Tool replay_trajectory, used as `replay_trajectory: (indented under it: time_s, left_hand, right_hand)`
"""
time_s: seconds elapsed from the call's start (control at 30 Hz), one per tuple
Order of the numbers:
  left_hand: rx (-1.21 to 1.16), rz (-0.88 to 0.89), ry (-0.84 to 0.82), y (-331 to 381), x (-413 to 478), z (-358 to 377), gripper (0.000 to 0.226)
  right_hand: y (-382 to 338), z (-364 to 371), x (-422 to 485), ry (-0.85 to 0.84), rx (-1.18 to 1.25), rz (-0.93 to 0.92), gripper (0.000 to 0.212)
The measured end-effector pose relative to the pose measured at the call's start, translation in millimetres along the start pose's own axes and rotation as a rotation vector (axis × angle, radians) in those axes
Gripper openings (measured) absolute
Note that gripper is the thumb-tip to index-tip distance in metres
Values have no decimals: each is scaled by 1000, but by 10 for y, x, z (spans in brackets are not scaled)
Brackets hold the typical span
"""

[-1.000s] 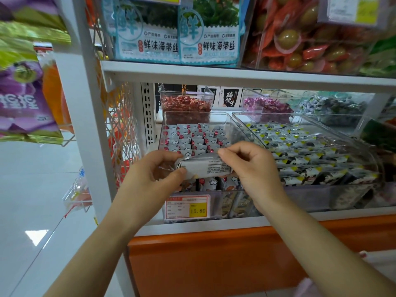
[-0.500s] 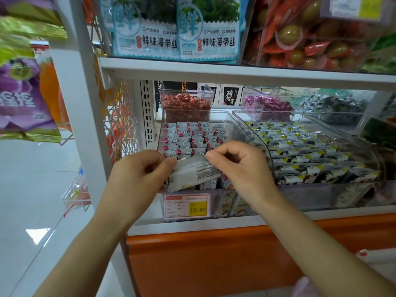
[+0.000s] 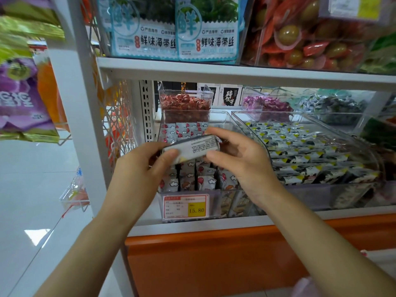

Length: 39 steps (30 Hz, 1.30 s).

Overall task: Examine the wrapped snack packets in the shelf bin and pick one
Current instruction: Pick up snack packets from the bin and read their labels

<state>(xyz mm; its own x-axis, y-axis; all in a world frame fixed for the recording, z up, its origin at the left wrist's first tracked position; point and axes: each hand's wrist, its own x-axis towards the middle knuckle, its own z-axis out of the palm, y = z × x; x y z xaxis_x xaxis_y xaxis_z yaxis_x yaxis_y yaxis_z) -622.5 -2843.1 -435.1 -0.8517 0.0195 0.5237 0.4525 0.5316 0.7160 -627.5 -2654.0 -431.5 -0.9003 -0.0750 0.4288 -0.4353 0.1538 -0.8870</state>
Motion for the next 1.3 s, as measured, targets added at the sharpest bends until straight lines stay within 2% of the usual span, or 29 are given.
replay_trajectory:
  time_s: [0.07,0.13,0.23,0.3,0.43,0.53,0.7,0.9,1.07,1.3]
  left_hand:
    - [-23,-17,31,-4,27,35,32]
    - [10,-1,82,-8,34,80,38]
    - [330,167,95,-17,29,128,33]
    - [526,270,-9,-25,28,166,30]
    - [783,248,-326,-45,42,266,47]
    - [916,257,-395,-103,63,305,58]
    - [983,259,-435,-105,71,325,67]
    - [1031,305,-456,-94,67,310,91]
    - [904,264,-457,-96,11,273,86]
    - [811,257,-489,-101,-50,171,83]
  right_hand:
    - [-4,-21,32,10,-64,-26,40]
    - [8,-48,56,119,-43,-7,35]
    - [62,-119,91,329,3,63,26]
    - [84,-157,107,397,24,91,26]
    - [109,-160,99,400,-16,84,22]
    - [123,-157,90,396,-41,82,25]
    - [125,-127,91,372,-27,86,22]
    - [153,-73,109,367,-26,81,23]
    - [129,-57,143,338,-95,36,13]
    - [60,57,269,144,-472,-117,25]
